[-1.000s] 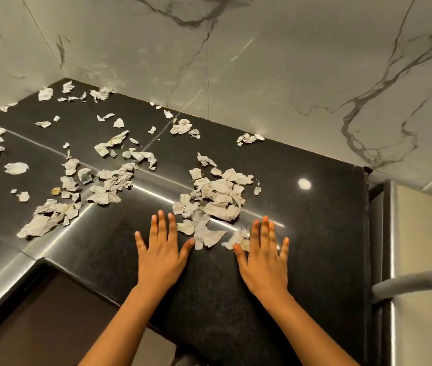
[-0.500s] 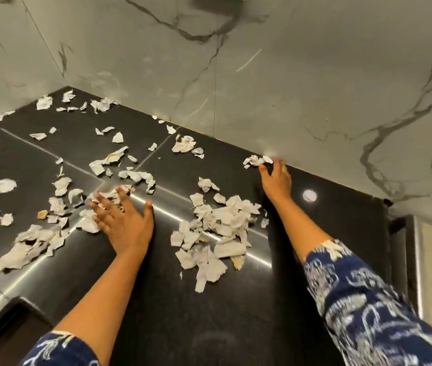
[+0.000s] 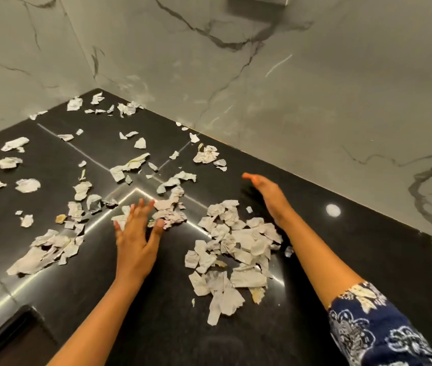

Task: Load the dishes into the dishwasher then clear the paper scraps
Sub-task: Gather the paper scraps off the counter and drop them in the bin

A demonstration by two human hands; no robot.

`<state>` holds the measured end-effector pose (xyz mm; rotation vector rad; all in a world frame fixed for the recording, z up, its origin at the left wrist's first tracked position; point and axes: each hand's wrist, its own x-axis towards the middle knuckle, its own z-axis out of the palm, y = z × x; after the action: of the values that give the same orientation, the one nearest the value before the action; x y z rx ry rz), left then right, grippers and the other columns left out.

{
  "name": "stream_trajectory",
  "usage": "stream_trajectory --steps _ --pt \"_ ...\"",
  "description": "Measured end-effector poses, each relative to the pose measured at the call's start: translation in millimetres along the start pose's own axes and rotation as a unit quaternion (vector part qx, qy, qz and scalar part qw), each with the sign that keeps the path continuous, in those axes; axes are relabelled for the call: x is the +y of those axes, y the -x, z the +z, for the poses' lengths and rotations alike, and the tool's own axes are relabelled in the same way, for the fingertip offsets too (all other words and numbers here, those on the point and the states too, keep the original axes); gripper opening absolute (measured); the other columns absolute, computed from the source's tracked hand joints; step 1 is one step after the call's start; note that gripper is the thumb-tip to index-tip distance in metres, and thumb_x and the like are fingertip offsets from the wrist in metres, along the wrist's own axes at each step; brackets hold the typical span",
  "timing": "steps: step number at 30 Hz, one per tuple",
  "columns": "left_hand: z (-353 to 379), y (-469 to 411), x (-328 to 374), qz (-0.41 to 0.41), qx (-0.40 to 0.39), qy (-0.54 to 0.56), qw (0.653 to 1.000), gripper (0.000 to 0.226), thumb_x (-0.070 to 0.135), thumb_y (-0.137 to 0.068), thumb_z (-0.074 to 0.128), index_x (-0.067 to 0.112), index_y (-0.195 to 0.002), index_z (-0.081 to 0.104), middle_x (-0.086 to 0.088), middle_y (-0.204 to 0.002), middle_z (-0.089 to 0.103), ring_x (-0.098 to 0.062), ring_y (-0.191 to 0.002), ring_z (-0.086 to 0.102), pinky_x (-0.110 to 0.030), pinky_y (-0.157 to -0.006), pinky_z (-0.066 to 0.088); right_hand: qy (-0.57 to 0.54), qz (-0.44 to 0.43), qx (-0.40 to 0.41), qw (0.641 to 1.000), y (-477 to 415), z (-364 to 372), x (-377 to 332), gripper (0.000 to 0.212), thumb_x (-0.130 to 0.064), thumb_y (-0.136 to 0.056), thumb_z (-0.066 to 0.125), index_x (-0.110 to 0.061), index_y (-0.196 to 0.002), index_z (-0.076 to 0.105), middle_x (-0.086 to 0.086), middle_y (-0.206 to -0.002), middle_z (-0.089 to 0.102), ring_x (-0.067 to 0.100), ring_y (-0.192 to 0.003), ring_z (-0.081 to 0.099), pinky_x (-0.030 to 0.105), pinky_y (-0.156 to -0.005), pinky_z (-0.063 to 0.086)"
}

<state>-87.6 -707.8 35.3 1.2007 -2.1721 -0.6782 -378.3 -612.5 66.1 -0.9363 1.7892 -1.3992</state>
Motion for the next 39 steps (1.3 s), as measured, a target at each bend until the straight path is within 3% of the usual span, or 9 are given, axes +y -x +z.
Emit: stream_trajectory --steps 3,6,10,15,18,21,27,33,39 --pt "-16 -8 -24 -0.177 0.068 -0.072 0.979 0.061 0.047 -0.096 0.045 0.026 -0.150 0.025 -0.007 -0.161 0.007 -0.025 -0.148 -0.002 -0.052 -0.116 -0.009 0.139 0.021 0.012 0.990 -37 5 -7 0.038 -0.030 -0.096 0.051 -0.018 -0.132 0.051 -0.001 -0.142 0.046 0.013 -0.131 0.042 0.022 -0.104 0.031" --pt "-21 -40 -37 -0.243 0.018 -0.099 0.965 0.070 0.055 -0.096 0.036 0.022 -0.153 0.015 -0.014 -0.160 -0.003 -0.033 -0.147 -0.008 -0.053 -0.116 -0.005 0.287 0.038 -0.052 0.956 -80 28 -9 0.054 -0.038 -0.097 0.045 -0.019 -0.147 0.030 -0.001 -0.156 0.020 0.017 -0.145 0.015 0.040 -0.116 0.007" --pt "-6 -79 -35 -0.056 -0.127 -0.180 0.974 0.076 0.071 -0.090 0.020 0.027 -0.152 0.021 -0.008 -0.161 0.006 -0.027 -0.148 0.005 -0.047 -0.117 0.003 0.441 -0.014 -0.140 0.886 -103 63 -9 0.055 -0.048 -0.098 0.036 -0.029 -0.148 0.023 -0.010 -0.157 0.013 0.013 -0.146 0.002 0.050 -0.114 -0.007" --pt "-19 -74 -41 0.179 -0.276 -0.069 0.942 0.084 0.085 -0.077 0.007 0.042 -0.146 0.028 0.014 -0.157 0.012 -0.002 -0.146 0.004 -0.037 -0.120 -0.001 0.315 -0.035 -0.202 0.927 -70 71 -11 0.035 -0.038 -0.098 0.040 -0.027 -0.126 0.058 -0.013 -0.144 0.042 0.002 -0.140 0.018 0.043 -0.113 -0.010" --pt "-33 -72 -53 0.120 -0.211 0.104 0.965 0.058 0.078 -0.083 0.028 0.050 -0.131 0.042 0.025 -0.146 0.031 0.012 -0.139 0.016 -0.038 -0.118 -0.001 0.104 0.030 -0.136 0.985 -58 65 -15 0.035 -0.031 -0.097 0.046 -0.011 -0.096 0.074 -0.002 -0.118 0.066 0.002 -0.121 0.051 0.036 -0.116 0.013" --pt "-41 -99 -84 0.030 -0.044 0.020 0.998 0.047 0.055 -0.090 0.048 0.032 -0.131 0.053 0.005 -0.147 0.042 -0.006 -0.141 0.025 -0.046 -0.116 0.002 0.089 0.025 0.041 0.995 -84 64 -20 0.025 -0.034 -0.094 0.053 -0.018 -0.096 0.072 -0.005 -0.113 0.068 0.009 -0.109 0.061 0.027 -0.100 0.042" --pt "-24 -190 -94 -0.123 -0.049 -0.136 0.982 0.065 0.054 -0.096 0.037 0.024 -0.151 0.022 -0.014 -0.160 0.010 -0.031 -0.147 0.005 -0.048 -0.118 0.003 0.260 -0.004 -0.019 0.965 -180 101 -31 0.051 -0.024 -0.092 0.058 -0.017 -0.140 0.042 0.006 -0.149 0.036 0.021 -0.136 0.035 0.023 -0.106 0.025" --pt "2 -268 -93 -0.005 -0.156 -0.200 0.967 0.069 0.068 -0.093 0.021 0.033 -0.152 0.013 0.002 -0.161 0.007 -0.022 -0.148 -0.001 -0.045 -0.118 -0.002 0.448 -0.070 -0.126 0.882 -253 145 -30 0.054 -0.037 -0.097 0.046 -0.021 -0.146 0.031 -0.003 -0.156 0.022 0.014 -0.145 0.015 0.040 -0.117 0.007" --pt "2 -268 -97 0.168 -0.248 -0.199 0.933 0.085 0.076 -0.075 -0.003 0.039 -0.151 0.010 0.015 -0.159 0.006 -0.015 -0.148 -0.001 -0.041 -0.118 -0.001 0.310 -0.065 -0.205 0.926 -197 132 -35 0.037 -0.026 -0.098 0.046 -0.017 -0.133 0.052 -0.005 -0.148 0.037 0.007 -0.142 0.017 0.042 -0.114 -0.005"
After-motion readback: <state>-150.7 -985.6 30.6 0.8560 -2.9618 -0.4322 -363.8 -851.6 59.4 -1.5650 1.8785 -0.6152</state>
